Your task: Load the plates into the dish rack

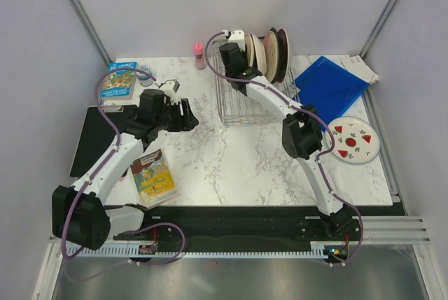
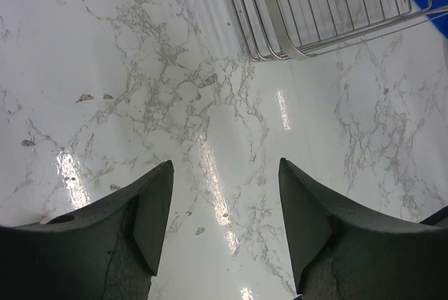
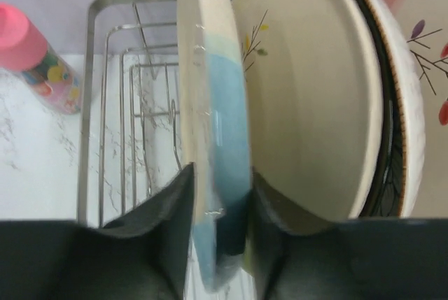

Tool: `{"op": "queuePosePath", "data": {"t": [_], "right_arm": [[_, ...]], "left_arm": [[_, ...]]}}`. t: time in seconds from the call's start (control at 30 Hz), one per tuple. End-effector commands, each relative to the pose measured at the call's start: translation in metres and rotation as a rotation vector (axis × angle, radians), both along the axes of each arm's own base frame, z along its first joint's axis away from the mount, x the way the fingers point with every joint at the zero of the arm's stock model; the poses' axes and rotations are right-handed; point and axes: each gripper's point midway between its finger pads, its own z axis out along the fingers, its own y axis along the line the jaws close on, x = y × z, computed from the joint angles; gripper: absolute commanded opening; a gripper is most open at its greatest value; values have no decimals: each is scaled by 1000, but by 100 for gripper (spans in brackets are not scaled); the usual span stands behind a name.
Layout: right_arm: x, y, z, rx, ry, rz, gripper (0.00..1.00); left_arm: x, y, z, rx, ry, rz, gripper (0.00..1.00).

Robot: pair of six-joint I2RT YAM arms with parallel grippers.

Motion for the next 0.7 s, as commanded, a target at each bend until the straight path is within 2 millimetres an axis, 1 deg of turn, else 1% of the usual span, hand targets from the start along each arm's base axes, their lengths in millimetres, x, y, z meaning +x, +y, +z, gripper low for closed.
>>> {"op": "queuePosePath", "data": {"t": [0.0, 0.03, 0.07, 0.1, 0.13, 0.17, 0.2, 0.23, 0.27, 0.3, 0.33, 0.37, 0.4, 0.43, 0.47, 0.5, 0.53, 0.57, 0.6, 0.63, 0.67], "right_arm": [[2, -24, 108, 88, -201, -53, 52], [-3, -25, 115, 81, -206, -47, 55], [-7, -29, 110, 61, -189, -44, 60], [-15, -35, 132, 72, -212, -42, 62], [-22, -39, 138, 62, -210, -39, 63], [-29, -43, 131, 43, -186, -34, 63], [-45, -51, 162, 56, -216, -13, 64], [-55, -55, 170, 45, -213, 11, 65], [-67, -60, 153, -36, -166, 50, 69], [-91, -74, 188, -58, -212, 84, 71], [-102, -82, 193, -93, -216, 131, 73], [-114, -98, 158, -226, -141, 179, 80], [-125, -108, 154, -272, -129, 234, 82], [-145, -144, 178, -306, -168, 238, 85], [-159, -162, 138, -363, -87, 275, 90], [-178, -187, 153, -427, -112, 269, 92], [-188, -225, 132, -478, -15, 248, 93], [-199, -238, 111, -499, 51, 270, 94], [-210, -255, 108, -544, 87, 280, 94], [-226, -282, 83, -547, 214, 286, 92], [-235, -285, 66, -529, 273, 341, 90]], "left_arm": [[8, -6, 15, -45, -40, 0, 68], [8, -6, 15, -48, -38, 1, 69], [7, -7, 13, -53, -37, -5, 69], [7, -9, 14, -71, -38, -3, 70], [7, -10, 14, -78, -38, 0, 70], [5, -11, 11, -87, -31, -2, 71], [4, -13, 10, -103, -23, -5, 71], [4, -14, 11, -110, -29, -6, 71], [3, -13, 7, -110, -22, -2, 72], [1, -15, 5, -112, -21, -11, 72], [1, -16, 4, -116, -26, -16, 72], [-1, -16, 1, -116, -22, -23, 72], [-4, -19, 1, -116, -27, -42, 72], [-5, -21, -1, -117, -31, -56, 72], [-8, -25, -2, -118, -44, -82, 72], [-13, -34, 0, -99, -73, -133, 74], [-16, -40, 0, -86, -93, -165, 74], [-19, -47, 0, -74, -121, -198, 74], [-27, -59, -1, -46, -149, -261, 73], [-32, -64, -6, -35, -153, -292, 72], [-36, -69, -8, -25, -161, -320, 72]]}}
